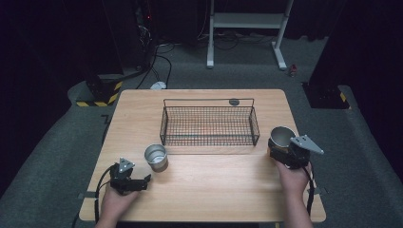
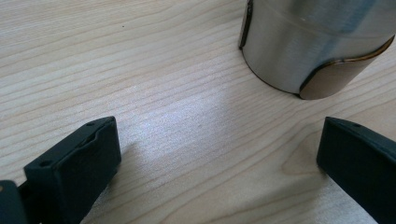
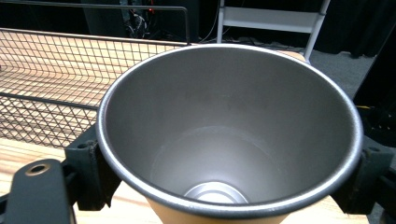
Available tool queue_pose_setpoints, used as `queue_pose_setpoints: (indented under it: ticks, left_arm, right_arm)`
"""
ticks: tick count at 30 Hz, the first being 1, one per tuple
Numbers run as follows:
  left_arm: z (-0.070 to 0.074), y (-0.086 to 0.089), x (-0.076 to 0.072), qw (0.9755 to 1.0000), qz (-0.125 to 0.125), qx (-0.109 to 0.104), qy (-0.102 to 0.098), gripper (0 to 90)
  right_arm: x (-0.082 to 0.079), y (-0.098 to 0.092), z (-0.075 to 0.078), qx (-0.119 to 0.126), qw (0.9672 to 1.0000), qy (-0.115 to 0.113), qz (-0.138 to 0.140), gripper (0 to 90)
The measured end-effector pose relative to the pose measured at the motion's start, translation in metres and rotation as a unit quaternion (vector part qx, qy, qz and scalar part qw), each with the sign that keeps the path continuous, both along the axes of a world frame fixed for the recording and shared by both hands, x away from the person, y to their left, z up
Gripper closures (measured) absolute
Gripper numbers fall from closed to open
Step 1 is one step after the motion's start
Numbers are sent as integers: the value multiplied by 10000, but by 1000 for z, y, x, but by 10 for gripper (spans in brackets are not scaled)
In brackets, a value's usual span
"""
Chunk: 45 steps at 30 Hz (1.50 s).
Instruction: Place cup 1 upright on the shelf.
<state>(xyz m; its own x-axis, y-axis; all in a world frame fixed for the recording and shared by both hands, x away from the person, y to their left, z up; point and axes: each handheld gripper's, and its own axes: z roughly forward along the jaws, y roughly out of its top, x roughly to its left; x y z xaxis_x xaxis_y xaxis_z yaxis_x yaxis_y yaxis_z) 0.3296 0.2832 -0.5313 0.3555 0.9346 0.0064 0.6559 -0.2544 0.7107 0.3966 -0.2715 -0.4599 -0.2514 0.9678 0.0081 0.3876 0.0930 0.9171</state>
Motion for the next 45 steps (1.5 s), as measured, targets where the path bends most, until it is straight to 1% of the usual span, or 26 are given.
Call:
queue_pose_setpoints:
  ticks: [7,11,23,24,27,33,34,35,36,40,43,45]
  left_arm:
    - [0,0,0,10000,2,-1,0,1]
    - [0,0,0,10000,-7,-2,1,2]
    - [0,1,-1,10000,-59,-18,-2,2]
    - [0,1,-1,10000,-58,-20,-2,2]
    - [0,1,-1,10000,-57,-19,-2,2]
    - [0,1,-1,10000,-66,-9,-2,2]
    - [0,2,-1,10000,-74,-6,-3,2]
    - [0,2,-1,10000,-79,-9,1,2]
    - [0,2,-1,10000,-80,-8,1,2]
    - [0,2,-1,10000,-99,13,11,2]
    - [0,2,-1,10000,-96,12,10,2]
    - [0,2,-1,10000,-95,15,11,2]
  right_arm:
    - [-7,5,1,42,9999,-5,133,134]
    - [-13,12,2,77,9997,-15,248,134]
    - [-29,25,4,58,9991,-39,427,134]
    - [-31,28,3,0,9989,-8,461,134]
    - [-32,32,2,-53,9987,3,511,134]
    - [-36,48,1,-68,9981,34,619,134]
    - [-37,55,1,-92,9977,62,661,134]
    - [-37,55,1,-92,9977,62,661,134]
    - [-37,61,2,-143,9973,68,715,134]
    - [-36,73,5,-150,9967,50,794,134]
    - [-35,77,7,-109,9967,42,799,134]
    - [-34,81,9,-131,9968,6,790,134]
